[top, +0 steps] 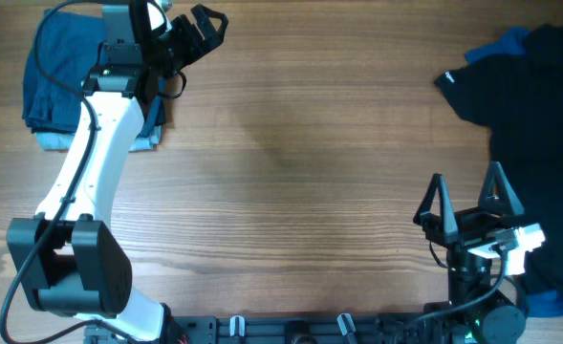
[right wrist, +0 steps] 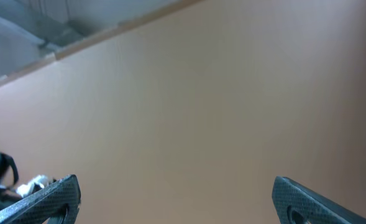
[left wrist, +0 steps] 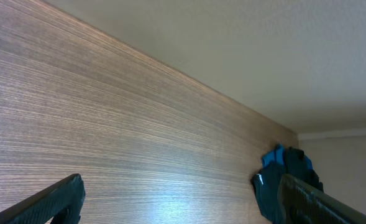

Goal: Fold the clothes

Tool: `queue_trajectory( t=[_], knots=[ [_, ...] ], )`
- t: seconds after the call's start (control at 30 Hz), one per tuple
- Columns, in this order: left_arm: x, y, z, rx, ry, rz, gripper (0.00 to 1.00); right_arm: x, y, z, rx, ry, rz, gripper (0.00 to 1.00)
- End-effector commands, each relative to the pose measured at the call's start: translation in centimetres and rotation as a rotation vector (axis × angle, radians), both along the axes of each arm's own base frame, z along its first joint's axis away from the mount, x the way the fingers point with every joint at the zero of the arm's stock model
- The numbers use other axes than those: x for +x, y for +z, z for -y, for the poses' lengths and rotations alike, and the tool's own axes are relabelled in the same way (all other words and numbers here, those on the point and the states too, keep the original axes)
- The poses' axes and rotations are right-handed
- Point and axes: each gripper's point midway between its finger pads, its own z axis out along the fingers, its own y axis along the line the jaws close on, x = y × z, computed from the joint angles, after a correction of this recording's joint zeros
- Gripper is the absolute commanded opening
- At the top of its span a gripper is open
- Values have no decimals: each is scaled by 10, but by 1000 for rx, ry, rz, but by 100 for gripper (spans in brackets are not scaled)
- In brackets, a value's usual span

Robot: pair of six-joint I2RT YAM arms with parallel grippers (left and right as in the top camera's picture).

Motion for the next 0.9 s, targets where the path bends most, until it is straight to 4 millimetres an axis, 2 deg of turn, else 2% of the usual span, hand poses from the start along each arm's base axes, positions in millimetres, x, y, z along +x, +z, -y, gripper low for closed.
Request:
queue_trajectory(
  t=[0.0,0.07,0.13,0.3,0.4,0.87],
  knots=[
    [0,-4,1,0,0,-8,100,10,-22,2,-24,-23,-77,100],
    [0,-4,1,0,0,-8,100,17,-37,0,-74,-40,-139,100],
    [0,-4,1,0,0,-8,100,28,-70,0,-150,-63,-274,100],
    [0,-4,1,0,0,-8,100,35,-107,-1,-330,-106,-410,100],
    [0,-4,1,0,0,-8,100,36,-131,-1,-360,-96,-503,100],
    [0,-4,1,0,0,-8,100,36,-131,-1,-360,-97,-504,99]
  ],
)
